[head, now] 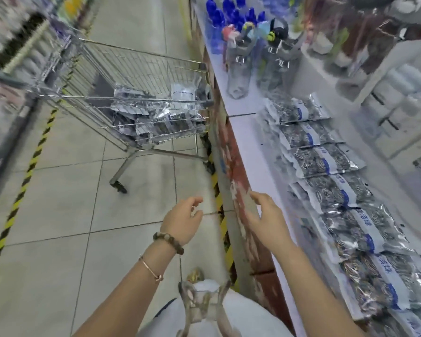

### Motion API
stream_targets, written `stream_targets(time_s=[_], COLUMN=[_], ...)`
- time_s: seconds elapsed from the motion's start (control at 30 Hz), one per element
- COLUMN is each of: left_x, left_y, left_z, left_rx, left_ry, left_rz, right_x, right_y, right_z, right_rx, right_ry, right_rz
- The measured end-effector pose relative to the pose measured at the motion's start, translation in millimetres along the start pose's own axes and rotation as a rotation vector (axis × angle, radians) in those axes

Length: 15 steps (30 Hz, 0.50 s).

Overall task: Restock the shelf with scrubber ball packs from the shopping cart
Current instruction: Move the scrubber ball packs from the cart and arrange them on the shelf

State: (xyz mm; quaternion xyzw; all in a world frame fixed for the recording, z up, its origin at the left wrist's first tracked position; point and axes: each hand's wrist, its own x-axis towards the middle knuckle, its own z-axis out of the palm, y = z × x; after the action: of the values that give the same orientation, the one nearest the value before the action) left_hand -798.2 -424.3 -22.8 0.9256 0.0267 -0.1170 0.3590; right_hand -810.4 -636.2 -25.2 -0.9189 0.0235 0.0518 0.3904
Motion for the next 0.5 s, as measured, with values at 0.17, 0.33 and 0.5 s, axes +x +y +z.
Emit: stream_targets(time_s=[0.17, 0.33, 0.5], left_x=[50.5, 93.6, 152.1], left_y=[-46.4, -76.2, -89.0], left_z=[-46.8, -75.3, -90.6], left_rx=[-0.001, -0.037, -0.055], left_ry=[0.030, 0.062, 0.076], left_rz=[-0.038, -0.094, -0.151], right_x=[70.0, 125.1, 192.2], right_y=[-41.2, -62.5, -56.9], right_z=[45.3, 67.7, 75.6], right_rx=[-0.008, -0.018, -0.021], right_ry=[-0.073, -0.123, -0.144], right_rz=[0.008, 0.006, 0.040])
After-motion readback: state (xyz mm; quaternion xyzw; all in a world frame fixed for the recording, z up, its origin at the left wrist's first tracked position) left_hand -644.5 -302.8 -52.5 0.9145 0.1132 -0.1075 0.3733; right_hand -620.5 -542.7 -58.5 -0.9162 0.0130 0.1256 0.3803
